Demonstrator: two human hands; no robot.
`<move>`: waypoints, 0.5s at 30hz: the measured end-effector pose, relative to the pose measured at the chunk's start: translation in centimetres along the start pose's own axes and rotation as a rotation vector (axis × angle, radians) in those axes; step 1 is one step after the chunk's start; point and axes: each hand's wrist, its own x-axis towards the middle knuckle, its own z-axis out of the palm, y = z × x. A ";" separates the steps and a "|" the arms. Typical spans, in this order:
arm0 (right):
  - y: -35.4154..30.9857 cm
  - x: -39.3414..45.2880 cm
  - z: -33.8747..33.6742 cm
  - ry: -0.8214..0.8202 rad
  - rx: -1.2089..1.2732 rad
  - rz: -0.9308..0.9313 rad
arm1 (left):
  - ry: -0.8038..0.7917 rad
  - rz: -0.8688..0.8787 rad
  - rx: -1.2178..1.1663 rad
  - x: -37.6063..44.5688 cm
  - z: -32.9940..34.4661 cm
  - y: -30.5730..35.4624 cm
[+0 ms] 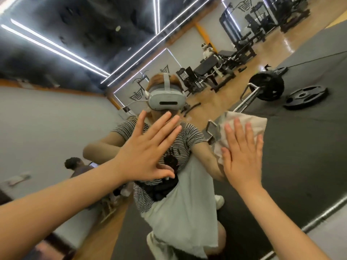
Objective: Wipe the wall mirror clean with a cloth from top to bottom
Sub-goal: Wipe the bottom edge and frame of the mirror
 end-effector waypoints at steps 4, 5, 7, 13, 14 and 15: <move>0.9 -1.1 -0.2 -0.047 -0.008 -0.017 | -0.017 -0.001 -0.020 0.0 0.2 0.0; 1.2 -1.4 -0.3 -0.059 -0.015 -0.028 | -0.018 0.000 -0.024 -0.1 0.2 -0.1; 1.9 -1.9 -0.5 -0.088 -0.032 -0.050 | -0.038 0.003 -0.028 -0.1 0.1 -0.2; 2.2 -2.6 -1.4 -0.165 0.017 -0.061 | -0.095 0.008 -0.036 -0.1 -0.2 -0.3; 1.9 -2.4 -1.4 -0.164 0.042 -0.056 | -0.094 0.006 -0.043 -0.1 -0.2 -0.2; 1.7 -2.3 -1.4 -0.159 0.063 -0.051 | -0.089 0.005 -0.052 -0.1 -0.2 -0.3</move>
